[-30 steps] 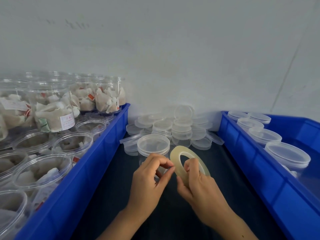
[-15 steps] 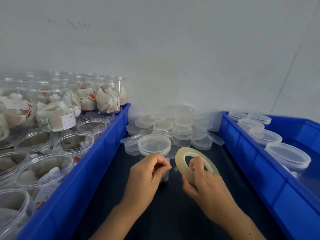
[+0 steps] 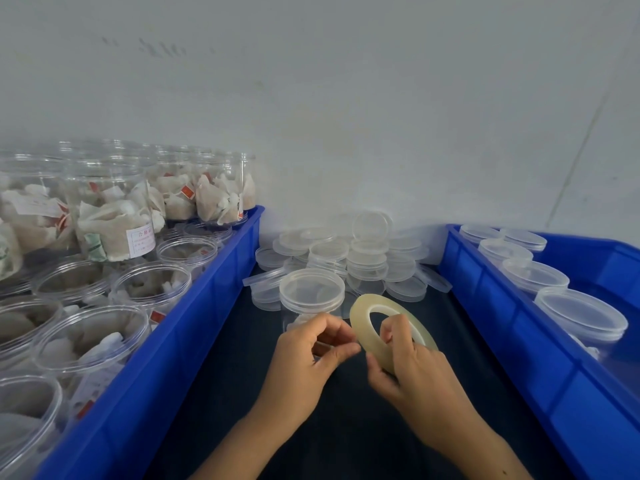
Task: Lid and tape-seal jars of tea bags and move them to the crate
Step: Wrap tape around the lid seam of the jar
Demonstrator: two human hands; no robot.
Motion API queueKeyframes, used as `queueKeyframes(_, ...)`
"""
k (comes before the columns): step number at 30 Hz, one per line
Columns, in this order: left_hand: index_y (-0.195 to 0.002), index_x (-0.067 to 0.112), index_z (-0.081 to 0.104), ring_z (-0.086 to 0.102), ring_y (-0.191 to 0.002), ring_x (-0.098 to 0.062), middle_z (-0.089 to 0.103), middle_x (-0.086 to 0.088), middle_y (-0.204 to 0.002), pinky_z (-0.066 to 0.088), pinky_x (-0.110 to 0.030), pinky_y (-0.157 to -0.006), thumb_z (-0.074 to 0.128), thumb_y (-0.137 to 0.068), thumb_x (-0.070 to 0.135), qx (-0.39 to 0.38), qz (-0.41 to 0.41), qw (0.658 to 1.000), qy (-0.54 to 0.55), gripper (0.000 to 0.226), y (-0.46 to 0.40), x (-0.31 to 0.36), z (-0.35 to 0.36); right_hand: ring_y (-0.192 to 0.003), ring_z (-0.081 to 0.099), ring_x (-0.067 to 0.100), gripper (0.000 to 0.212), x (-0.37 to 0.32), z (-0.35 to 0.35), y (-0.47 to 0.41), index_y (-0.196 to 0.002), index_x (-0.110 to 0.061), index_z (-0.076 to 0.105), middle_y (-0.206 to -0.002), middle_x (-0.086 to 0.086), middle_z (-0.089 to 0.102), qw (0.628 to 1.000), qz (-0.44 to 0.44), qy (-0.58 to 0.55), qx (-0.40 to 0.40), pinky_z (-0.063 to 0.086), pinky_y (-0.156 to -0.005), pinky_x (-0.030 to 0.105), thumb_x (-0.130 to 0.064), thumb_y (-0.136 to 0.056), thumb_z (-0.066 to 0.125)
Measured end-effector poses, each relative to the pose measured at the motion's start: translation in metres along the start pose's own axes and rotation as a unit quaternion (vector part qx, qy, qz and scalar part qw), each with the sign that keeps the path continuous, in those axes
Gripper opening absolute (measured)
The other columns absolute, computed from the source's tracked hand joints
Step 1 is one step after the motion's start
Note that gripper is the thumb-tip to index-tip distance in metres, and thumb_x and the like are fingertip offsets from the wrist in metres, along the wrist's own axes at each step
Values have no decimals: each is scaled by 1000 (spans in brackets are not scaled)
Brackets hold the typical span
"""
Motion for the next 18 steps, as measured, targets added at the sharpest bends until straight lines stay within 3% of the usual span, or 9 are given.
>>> queueKeyframes(6, -80, 23, 69, 66, -75, -4, 69, 15, -77, 50, -12, -68, 75, -82, 12, 16, 13, 999, -24, 13, 1, 4, -5, -52, 49, 8, 24, 0, -2, 1, -98, -32, 23, -62, -7, 49, 1000, 4, 1, 1, 44, -59, 20, -48, -90, 39)
queueKeyframes(13, -79, 18, 65, 62, -75, -5, 64, 11, -73, 51, -20, -70, 74, -83, 12, 32, 85, 980, -178, 12, 1, 11, -9, -56, 56, 9, 26, 0, 0, -2, -99, -32, 23, -62, -7, 53, 1000, 26, 18, 4, 45, -54, 23, -46, -94, 44)
queueKeyframes(18, -80, 22, 60, 58, -63, 0, 62, 14, -70, 43, -8, -59, 76, -80, 16, 28, 135, 956, -260, 17, 2, 23, -9, -56, 58, 11, 22, 4, -2, -2, -104, -33, 22, -61, -4, 56, 999, 31, 5, 15, 46, -55, 26, -44, -96, 39)
Point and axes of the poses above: each hand's wrist, its own y-axis away from the middle knuckle, its own z-axis out of the palm, x = y × z, the point moved 6 cm from there along -y, towards the middle knuckle
